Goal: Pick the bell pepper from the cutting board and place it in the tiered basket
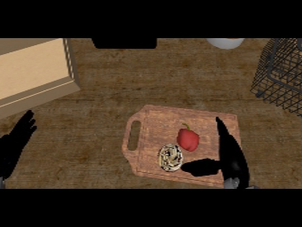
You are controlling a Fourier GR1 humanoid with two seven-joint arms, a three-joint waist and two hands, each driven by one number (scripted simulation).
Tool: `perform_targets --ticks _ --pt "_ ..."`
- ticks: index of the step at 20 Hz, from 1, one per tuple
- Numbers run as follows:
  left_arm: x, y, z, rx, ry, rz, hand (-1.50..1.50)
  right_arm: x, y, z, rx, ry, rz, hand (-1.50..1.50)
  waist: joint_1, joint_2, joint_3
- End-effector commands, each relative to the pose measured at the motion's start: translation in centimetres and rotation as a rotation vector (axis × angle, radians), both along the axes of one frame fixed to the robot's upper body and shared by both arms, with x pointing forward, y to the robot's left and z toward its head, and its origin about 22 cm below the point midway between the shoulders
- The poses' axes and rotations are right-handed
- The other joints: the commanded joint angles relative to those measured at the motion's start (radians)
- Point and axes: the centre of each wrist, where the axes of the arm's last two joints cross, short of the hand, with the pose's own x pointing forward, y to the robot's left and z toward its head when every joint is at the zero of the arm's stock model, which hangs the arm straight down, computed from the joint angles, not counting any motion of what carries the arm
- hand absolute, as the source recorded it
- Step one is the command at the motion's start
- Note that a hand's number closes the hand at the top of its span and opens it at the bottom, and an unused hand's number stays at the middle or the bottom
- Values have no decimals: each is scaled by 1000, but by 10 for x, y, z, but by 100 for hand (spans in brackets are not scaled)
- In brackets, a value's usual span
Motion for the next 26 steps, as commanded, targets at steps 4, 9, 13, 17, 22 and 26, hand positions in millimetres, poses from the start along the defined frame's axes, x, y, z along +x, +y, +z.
perform_targets --ticks 4,9,13,17,22,26 --pt "-2 -7 8 7 -10 -7 0 20 18 -7 24 24 -11 -150 2 0 0" --pt "-2 0 -1 22 -4 -9 0 29 21 -26 16 42 -1 -150 1 0 0" --pt "-9 -16 15 3 -32 6 0 29 21 -43 28 35 25 -150 5 0 1" --pt "-10 -13 -7 0 4 -5 0 24 30 -41 52 52 85 150 2 0 0" --pt "-13 17 2 4 5 2 0 36 8 -52 -9 -124 88 150 2 1 0" --pt "0 -19 3 4 10 -6 0 38 25 -17 -17 -183 26 150 -1 -1 0"
